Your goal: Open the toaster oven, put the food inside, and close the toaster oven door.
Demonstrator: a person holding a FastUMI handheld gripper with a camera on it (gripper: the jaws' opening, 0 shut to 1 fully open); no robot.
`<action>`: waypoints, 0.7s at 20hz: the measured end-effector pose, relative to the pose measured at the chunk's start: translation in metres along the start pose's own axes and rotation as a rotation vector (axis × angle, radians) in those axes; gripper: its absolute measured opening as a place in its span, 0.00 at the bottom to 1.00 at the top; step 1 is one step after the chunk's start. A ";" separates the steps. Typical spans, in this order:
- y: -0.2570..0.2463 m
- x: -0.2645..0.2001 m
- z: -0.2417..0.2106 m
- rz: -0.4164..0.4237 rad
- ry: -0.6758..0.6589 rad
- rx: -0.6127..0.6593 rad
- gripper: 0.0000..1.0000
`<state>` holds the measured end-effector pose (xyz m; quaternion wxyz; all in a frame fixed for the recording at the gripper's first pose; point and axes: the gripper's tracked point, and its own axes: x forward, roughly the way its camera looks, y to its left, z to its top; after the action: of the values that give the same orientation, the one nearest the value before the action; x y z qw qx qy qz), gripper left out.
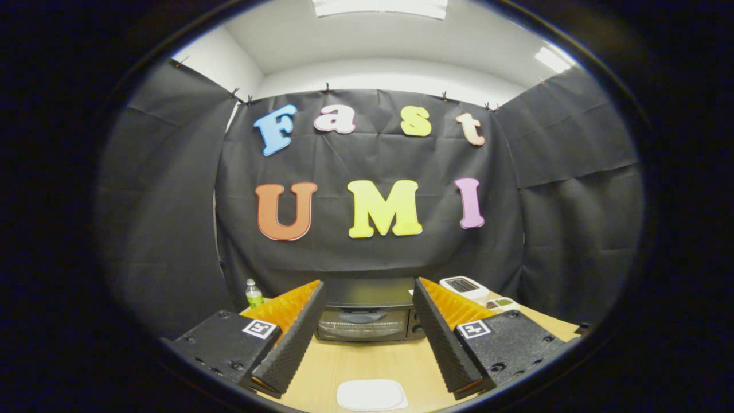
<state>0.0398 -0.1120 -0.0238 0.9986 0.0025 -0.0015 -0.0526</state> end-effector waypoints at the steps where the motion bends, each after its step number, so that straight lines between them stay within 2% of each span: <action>1: 0.000 -0.009 -0.002 0.000 -0.010 -0.003 0.99; 7: 0.012 -0.045 -0.036 0.043 0.014 0.017 0.99; 14: 0.020 -0.061 -0.052 0.061 0.017 -0.045 0.99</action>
<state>-0.0187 -0.0853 -0.0763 0.9995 -0.0196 0.0083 -0.0219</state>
